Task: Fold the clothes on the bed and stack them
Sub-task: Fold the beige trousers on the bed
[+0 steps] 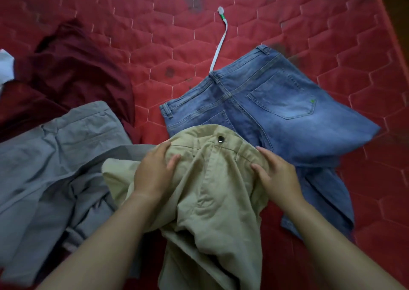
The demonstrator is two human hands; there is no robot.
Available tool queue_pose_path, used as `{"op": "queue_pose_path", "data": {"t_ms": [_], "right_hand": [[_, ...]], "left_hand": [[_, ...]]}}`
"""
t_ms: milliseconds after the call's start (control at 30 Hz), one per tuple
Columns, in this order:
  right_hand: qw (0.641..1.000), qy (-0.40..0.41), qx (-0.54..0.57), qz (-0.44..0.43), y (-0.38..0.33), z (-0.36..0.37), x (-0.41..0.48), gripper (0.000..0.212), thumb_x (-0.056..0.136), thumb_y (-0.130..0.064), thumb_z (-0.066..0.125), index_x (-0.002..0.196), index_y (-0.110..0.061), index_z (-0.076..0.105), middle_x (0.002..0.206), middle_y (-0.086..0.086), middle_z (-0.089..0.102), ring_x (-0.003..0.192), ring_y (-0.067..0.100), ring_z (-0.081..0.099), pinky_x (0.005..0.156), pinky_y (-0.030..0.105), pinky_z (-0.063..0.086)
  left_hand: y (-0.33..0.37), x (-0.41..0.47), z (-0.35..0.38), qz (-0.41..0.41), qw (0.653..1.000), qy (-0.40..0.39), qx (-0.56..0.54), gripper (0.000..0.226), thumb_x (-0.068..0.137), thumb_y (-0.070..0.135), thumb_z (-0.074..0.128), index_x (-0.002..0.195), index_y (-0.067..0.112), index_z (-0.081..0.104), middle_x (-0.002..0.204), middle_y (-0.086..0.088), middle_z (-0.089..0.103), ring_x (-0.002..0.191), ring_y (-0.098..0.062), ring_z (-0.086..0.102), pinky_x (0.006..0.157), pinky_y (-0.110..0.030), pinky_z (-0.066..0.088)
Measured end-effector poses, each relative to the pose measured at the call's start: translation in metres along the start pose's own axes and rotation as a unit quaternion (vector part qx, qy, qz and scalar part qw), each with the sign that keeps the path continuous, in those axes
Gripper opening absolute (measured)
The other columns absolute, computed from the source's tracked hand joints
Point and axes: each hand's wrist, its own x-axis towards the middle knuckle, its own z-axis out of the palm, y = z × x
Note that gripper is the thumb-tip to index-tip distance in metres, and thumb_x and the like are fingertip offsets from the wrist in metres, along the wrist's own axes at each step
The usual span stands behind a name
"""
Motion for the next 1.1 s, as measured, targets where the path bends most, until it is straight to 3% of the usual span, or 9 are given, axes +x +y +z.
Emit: {"op": "queue_pose_path", "data": {"t_ms": [133,267,367,467,633,800,933,1033,1100], "right_hand": [[0.995,-0.081,-0.055,-0.003,-0.001,-0.046,-0.017,0.034,0.079,-0.016,0.071,0.112,-0.022,0.068,0.106,0.002,0.070,0.101,0.017,0.063,0.080,0.014,0.036],[0.981,-0.158,-0.117,-0.001,-0.013,-0.111,0.000,0.030,0.075,-0.019,0.074,0.104,-0.024,0.071,0.098,-0.001,0.073,0.091,0.009,0.063,0.071,0.016,0.036],[0.968,-0.162,-0.185,-0.042,-0.027,-0.105,0.016,0.039,0.081,-0.030,0.068,0.120,-0.028,0.060,0.116,0.001,0.066,0.108,0.022,0.058,0.083,0.028,0.042],[0.938,-0.187,-0.285,-0.064,-0.029,-0.060,0.014,0.050,0.089,-0.041,0.054,0.136,-0.030,0.040,0.131,0.001,0.050,0.118,0.027,0.048,0.094,0.042,0.038],[0.962,-0.066,-0.209,-0.163,-0.014,-0.008,0.014,0.033,0.088,-0.025,0.056,0.121,-0.018,0.057,0.120,0.002,0.055,0.107,0.026,0.053,0.090,0.038,0.036],[0.950,-0.057,-0.278,-0.132,0.009,0.010,0.025,0.030,0.084,-0.028,0.057,0.114,-0.024,0.058,0.118,-0.002,0.053,0.111,0.022,0.047,0.085,0.036,0.025],[0.940,-0.018,-0.331,-0.088,0.015,0.009,0.032,0.015,0.088,-0.029,0.052,0.101,-0.025,0.058,0.102,-0.004,0.051,0.098,0.020,0.043,0.071,0.033,0.012],[0.943,0.004,-0.323,-0.082,0.011,0.003,0.038,0.012,0.091,-0.030,0.050,0.088,-0.027,0.061,0.091,-0.005,0.056,0.091,0.020,0.046,0.075,0.034,0.013],[0.959,0.050,-0.264,-0.090,0.006,-0.007,0.044,0.010,0.089,-0.029,0.056,0.082,-0.026,0.062,0.086,-0.004,0.058,0.086,0.022,0.051,0.079,0.037,0.017]], "left_hand": [[0.005,-0.058,-0.020,-0.025,1.000,0.017,0.004,0.043,0.091,0.043,0.049,0.129,0.023,0.050,0.127,-0.007,0.056,0.116,-0.024,0.051,0.092,-0.035,0.042],[0.015,-0.115,-0.050,-0.021,0.999,0.035,0.027,0.045,0.090,0.050,0.045,0.130,0.029,0.047,0.120,-0.006,0.056,0.104,-0.028,0.056,0.077,-0.039,0.048],[0.019,-0.113,-0.051,-0.045,0.997,0.042,0.046,0.045,0.091,0.045,0.047,0.132,0.026,0.046,0.121,-0.014,0.049,0.107,-0.035,0.049,0.084,-0.044,0.045],[0.015,-0.080,-0.035,-0.046,0.987,0.024,0.153,0.047,0.090,0.043,0.049,0.132,0.022,0.048,0.125,-0.018,0.043,0.115,-0.037,0.039,0.094,-0.049,0.039],[0.015,-0.033,0.000,0.082,0.990,-0.019,0.113,0.036,0.090,0.039,0.052,0.124,0.027,0.054,0.130,-0.001,0.046,0.123,-0.022,0.039,0.095,-0.044,0.036],[0.003,-0.003,0.023,0.151,0.976,-0.059,0.143,0.034,0.091,0.038,0.048,0.124,0.032,0.051,0.128,0.007,0.049,0.123,-0.015,0.041,0.099,-0.042,0.031],[-0.010,0.010,0.030,0.107,0.970,-0.020,0.217,0.038,0.088,0.042,0.051,0.123,0.027,0.051,0.127,0.004,0.049,0.123,-0.017,0.040,0.100,-0.051,0.022],[-0.008,0.016,0.024,0.111,0.975,0.035,0.190,0.017,0.089,0.037,0.052,0.097,0.024,0.058,0.103,0.000,0.053,0.104,-0.023,0.050,0.096,-0.049,0.021],[-0.006,0.021,0.013,0.120,0.973,0.112,0.160,0.011,0.090,0.032,0.052,0.086,0.024,0.058,0.092,0.000,0.054,0.090,-0.025,0.053,0.094,-0.046,0.019]]}}
